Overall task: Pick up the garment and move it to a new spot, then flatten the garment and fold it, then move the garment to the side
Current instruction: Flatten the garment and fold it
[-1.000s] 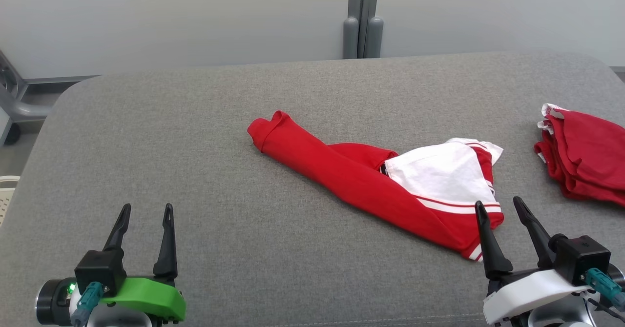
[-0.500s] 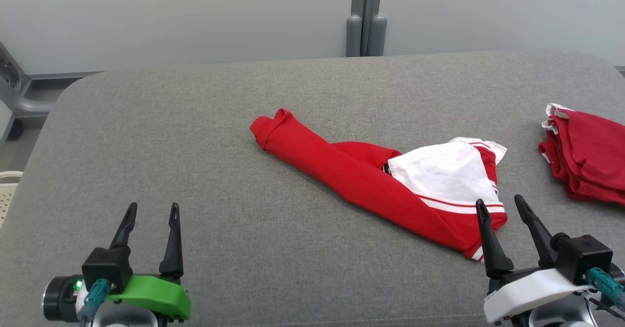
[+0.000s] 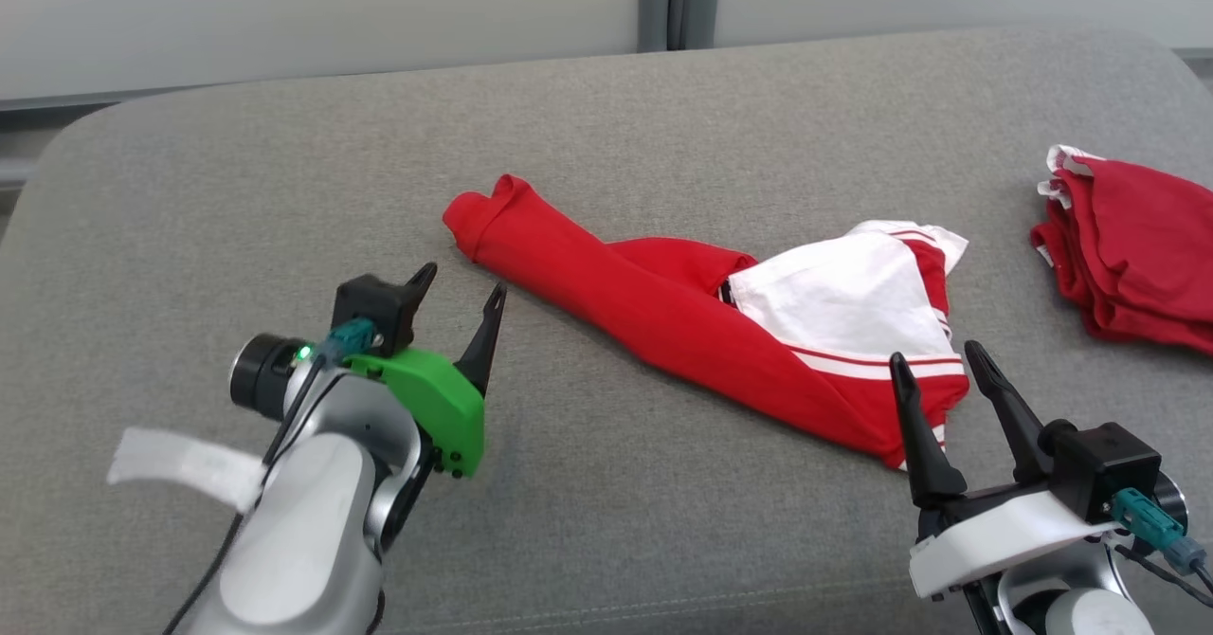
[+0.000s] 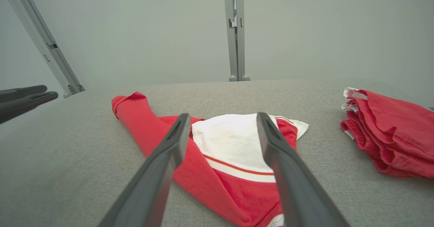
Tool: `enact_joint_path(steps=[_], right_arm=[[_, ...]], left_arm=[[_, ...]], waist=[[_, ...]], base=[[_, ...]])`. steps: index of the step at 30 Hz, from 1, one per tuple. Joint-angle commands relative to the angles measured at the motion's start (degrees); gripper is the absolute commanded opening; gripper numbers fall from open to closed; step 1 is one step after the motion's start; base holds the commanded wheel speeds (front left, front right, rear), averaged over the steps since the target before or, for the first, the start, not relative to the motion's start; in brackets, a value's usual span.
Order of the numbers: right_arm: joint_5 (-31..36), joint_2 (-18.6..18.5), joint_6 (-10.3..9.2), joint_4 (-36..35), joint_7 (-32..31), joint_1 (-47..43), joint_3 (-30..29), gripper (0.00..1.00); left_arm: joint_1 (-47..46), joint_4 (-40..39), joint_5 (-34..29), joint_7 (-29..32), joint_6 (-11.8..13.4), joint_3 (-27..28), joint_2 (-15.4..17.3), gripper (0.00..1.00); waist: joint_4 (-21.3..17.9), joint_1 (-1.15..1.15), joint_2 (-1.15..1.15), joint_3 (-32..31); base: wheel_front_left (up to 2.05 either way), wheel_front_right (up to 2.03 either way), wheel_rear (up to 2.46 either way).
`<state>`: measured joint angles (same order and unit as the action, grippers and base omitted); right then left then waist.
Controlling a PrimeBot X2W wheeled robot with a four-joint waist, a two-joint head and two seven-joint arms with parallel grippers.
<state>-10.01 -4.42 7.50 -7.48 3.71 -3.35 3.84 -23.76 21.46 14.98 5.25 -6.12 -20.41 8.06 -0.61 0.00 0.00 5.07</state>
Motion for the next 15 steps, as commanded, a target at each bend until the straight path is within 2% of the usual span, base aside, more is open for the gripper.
enact_joint_path(steps=[1,6,15], right_arm=[[-0.21,-0.10,-0.03,0.24,0.64,1.15,0.21,1.00],[-0.55,0.13,-0.03,1.41,1.99,3.52,1.54,1.00],[-1.30,0.88,-0.03,4.15,5.03,6.03,1.89,1.00]], left_arm=[[-3.20,2.13,0.25,1.14,-0.42,-0.61,0.01,1.00],[-12.92,11.35,2.26,4.37,-1.11,-2.15,-0.50,1.00],[-25.96,27.49,5.14,8.12,-1.36,-2.55,1.50,1.00]], waist=[[-3.56,0.00,0.00,3.45],[-7.98,0.00,0.00,7.39],[-12.77,0.00,0.00,11.87]], base=[[0.00,0.00,0.00],[0.00,0.00,0.00],[0.00,0.00,0.00]])
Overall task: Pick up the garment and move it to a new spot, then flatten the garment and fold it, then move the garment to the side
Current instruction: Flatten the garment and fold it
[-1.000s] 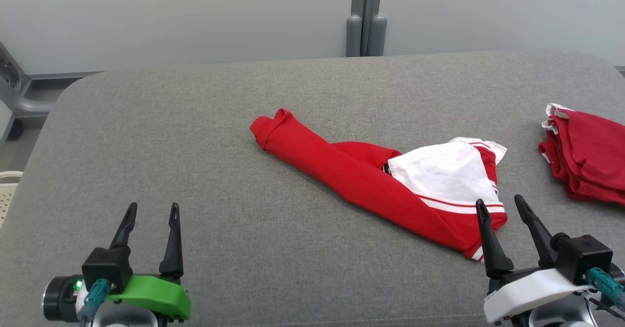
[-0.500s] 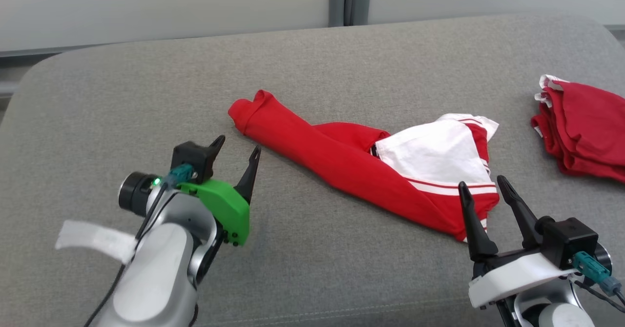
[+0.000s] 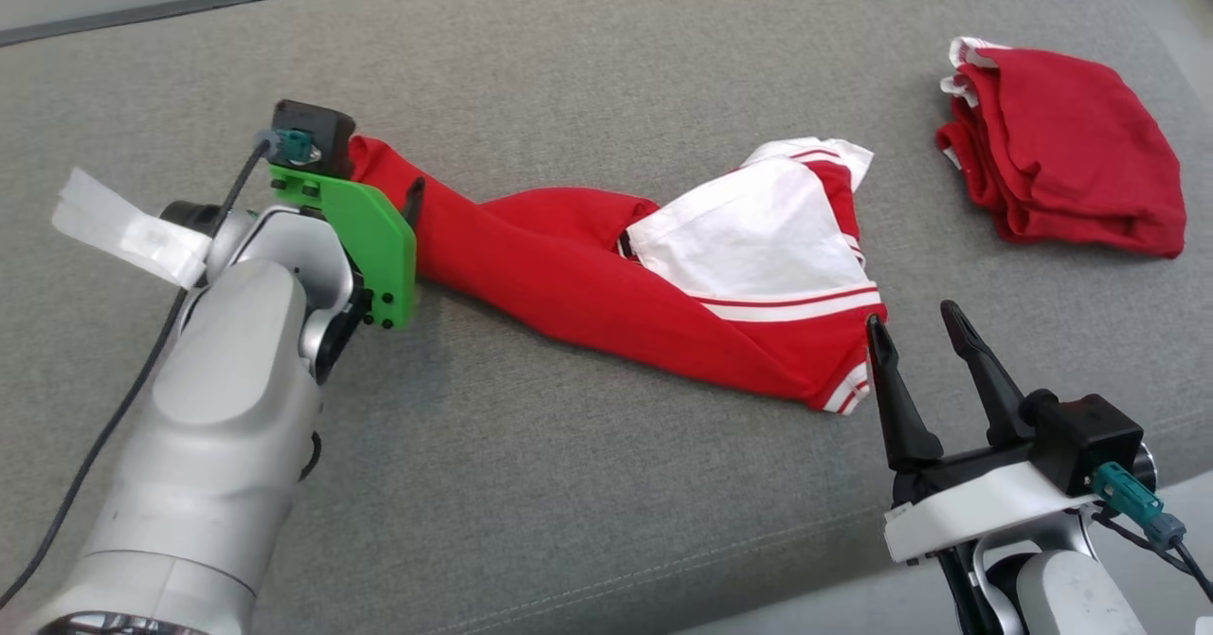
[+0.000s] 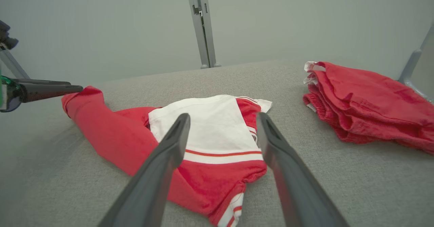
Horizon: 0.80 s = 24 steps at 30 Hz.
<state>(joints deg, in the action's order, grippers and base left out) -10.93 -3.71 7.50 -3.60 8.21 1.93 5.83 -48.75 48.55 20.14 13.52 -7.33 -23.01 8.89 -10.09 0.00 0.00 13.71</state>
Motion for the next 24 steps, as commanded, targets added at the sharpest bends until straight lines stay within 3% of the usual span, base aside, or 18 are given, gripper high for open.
enact_joint_path(steps=[1,6,8,9,10,12,13,24], right_arm=[[-0.46,0.21,-0.03,0.45,0.71,0.98,-0.12,1.00],[-0.54,0.36,-0.03,1.65,1.68,1.62,-0.25,1.00],[-0.55,0.45,-0.03,1.90,1.87,2.21,0.03,1.00],[-0.56,0.48,-0.03,2.04,1.96,2.37,0.16,1.00],[-0.56,0.48,-0.03,2.04,1.96,2.37,0.16,1.00],[-0.55,0.48,-0.03,2.31,2.02,2.59,0.32,1.00],[-0.53,0.49,-0.03,2.37,2.13,2.82,0.39,1.00],[-0.28,0.64,-0.03,1.86,2.65,2.14,-2.13,1.00]], left_arm=[[-1.97,1.72,0.02,-0.03,-0.15,0.01,0.85,1.00],[-5.52,7.01,-0.10,-2.10,0.35,-0.04,1.62,0.98],[-6.20,9.21,0.19,-2.24,0.48,0.03,1.48,0.83],[-6.68,10.02,0.37,-2.76,0.56,0.17,1.50,0.69],[-6.68,10.02,0.37,-2.76,0.56,0.17,1.50,0.69],[-7.69,11.73,0.13,-3.22,1.08,0.16,1.81,0.27],[-8.07,12.38,0.24,-3.75,1.46,0.26,1.74,0.00],[-8.51,12.92,2.21,-12.09,0.75,0.46,0.30,0.00]], waist=[[-3.54,0.00,0.00,3.49],[-3.91,0.00,0.00,4.14],[-3.88,0.00,0.00,4.30],[-3.88,0.00,0.00,4.39],[-3.88,0.00,0.00,4.39],[-3.85,0.00,0.00,4.58],[-3.80,0.00,0.00,4.67],[-0.50,0.00,0.00,4.91]], base=[[0.00,0.00,0.00],[0.00,0.00,0.00],[0.00,0.00,0.00],[0.00,0.00,0.00],[0.00,0.00,0.00],[0.00,0.00,0.00],[0.00,0.00,0.00],[0.00,0.00,0.00]])
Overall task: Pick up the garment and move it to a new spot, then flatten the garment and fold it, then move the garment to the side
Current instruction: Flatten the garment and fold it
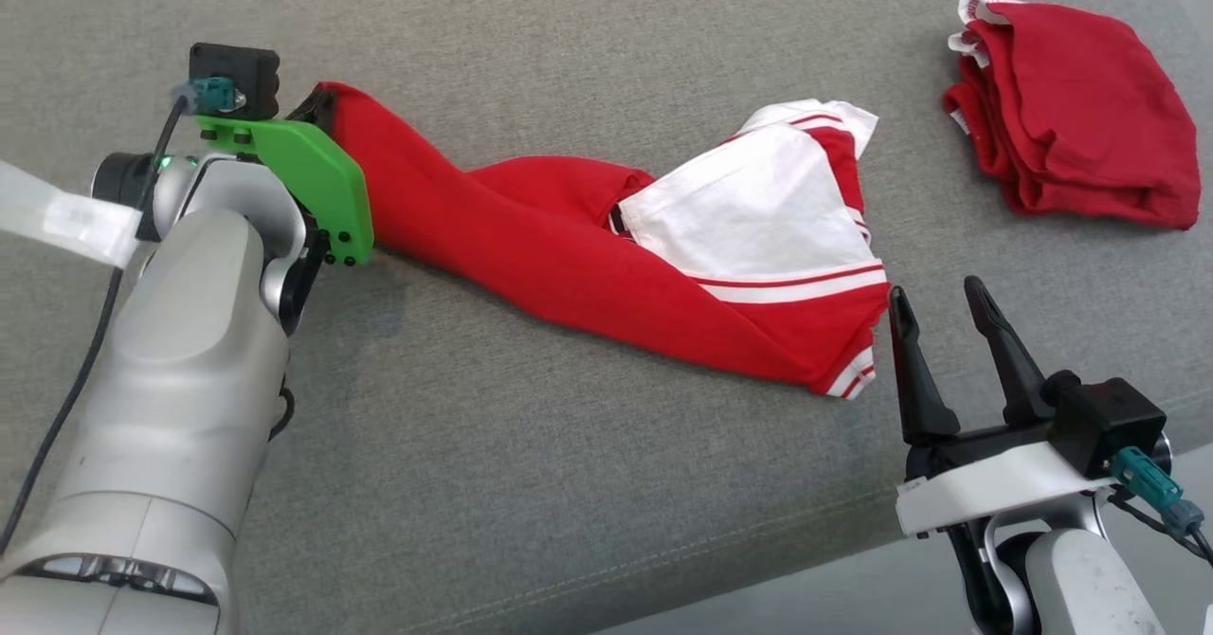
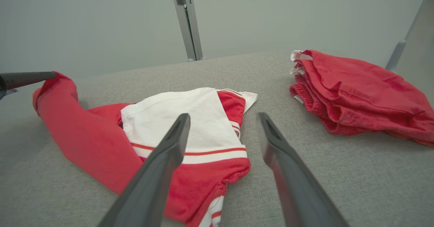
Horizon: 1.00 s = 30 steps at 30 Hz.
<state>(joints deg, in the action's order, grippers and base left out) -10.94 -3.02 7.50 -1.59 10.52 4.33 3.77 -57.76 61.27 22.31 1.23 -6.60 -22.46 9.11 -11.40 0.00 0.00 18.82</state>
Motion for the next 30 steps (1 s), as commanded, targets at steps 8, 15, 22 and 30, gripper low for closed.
enact_joint_path(steps=[8,15,22,30], right_arm=[[0.12,-0.08,-0.03,-1.65,-0.97,-1.74,-2.00,1.00],[0.54,-0.51,-0.03,-3.30,-2.78,-2.31,-2.40,1.00],[0.00,-0.70,-0.03,-4.46,-4.09,-3.46,-3.04,1.00],[-0.54,-0.85,-0.03,-4.90,-4.93,-4.25,-3.74,1.00]], left_arm=[[12.39,-8.73,5.15,-3.79,-0.86,0.11,1.74,0.00],[25.63,-21.83,10.37,-2.69,-0.66,1.79,5.42,0.00],[37.61,-34.17,13.43,0.35,3.40,4.41,8.60,0.00],[45.97,-43.13,15.50,1.57,7.83,6.70,9.90,0.00]], waist=[[6.24,0.00,0.00,-1.93],[9.58,0.00,0.00,-3.40],[10.88,0.00,0.00,-4.61],[11.48,0.00,0.00,-5.29]], base=[[0.00,0.00,0.00],[0.00,0.00,0.00],[0.00,0.00,0.00],[0.00,0.00,0.00]])
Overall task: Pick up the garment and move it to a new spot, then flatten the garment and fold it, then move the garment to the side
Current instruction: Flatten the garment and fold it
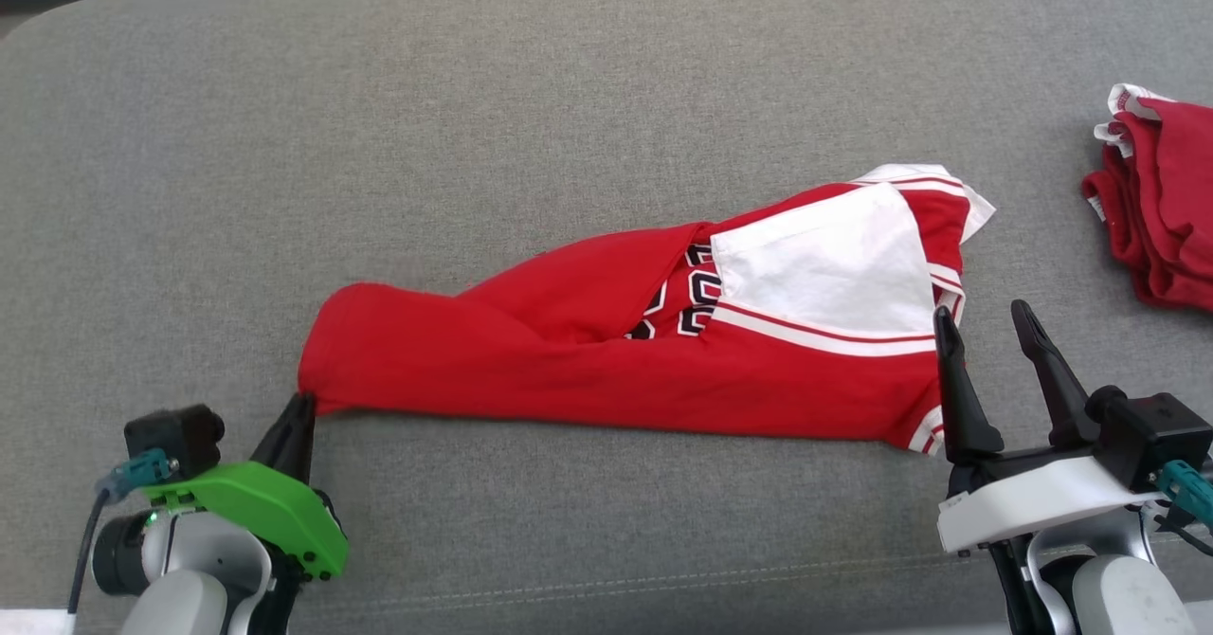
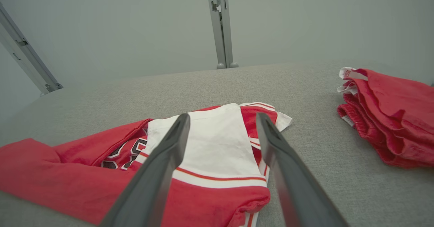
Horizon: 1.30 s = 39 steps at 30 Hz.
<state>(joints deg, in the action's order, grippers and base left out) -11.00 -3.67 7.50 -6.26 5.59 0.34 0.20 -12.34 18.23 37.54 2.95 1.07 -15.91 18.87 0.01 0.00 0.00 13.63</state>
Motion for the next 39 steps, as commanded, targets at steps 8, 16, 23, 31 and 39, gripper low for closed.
enact_joint_path(steps=[8,16,23,31,39], right_arm=[[-1.44,0.08,-0.03,0.57,0.01,-1.06,-0.86,1.00],[-1.24,0.24,-0.03,0.78,0.18,-0.36,-2.81,1.00],[-0.64,0.27,-0.03,2.40,0.24,0.83,-3.96,1.00],[-0.29,0.12,-0.03,3.65,0.08,-0.65,-2.69,1.00],[-0.38,0.14,-0.03,3.95,-0.74,-3.79,-2.07,1.00]], left_arm=[[4.74,-3.33,0.13,-2.80,3.67,1.39,-1.07,1.00],[3.81,-7.84,-3.81,-8.41,8.09,2.91,-0.14,1.00],[3.22,-12.62,-7.09,-13.92,8.89,3.11,0.77,1.00],[7.21,-12.20,-7.97,-15.97,8.19,2.47,1.42,1.00],[11.82,-11.20,-8.29,-16.00,8.06,1.47,2.01,1.00]], waist=[[0.16,0.00,0.00,-1.17],[-0.45,0.00,0.00,-3.03],[-1.17,0.00,0.00,-5.95],[-1.32,0.00,0.00,-8.81],[-0.92,0.00,0.00,-11.68]], base=[[0.00,0.00,0.00],[0.00,0.00,0.00],[0.00,0.00,0.00],[0.00,0.00,0.00],[0.00,0.00,0.00]])
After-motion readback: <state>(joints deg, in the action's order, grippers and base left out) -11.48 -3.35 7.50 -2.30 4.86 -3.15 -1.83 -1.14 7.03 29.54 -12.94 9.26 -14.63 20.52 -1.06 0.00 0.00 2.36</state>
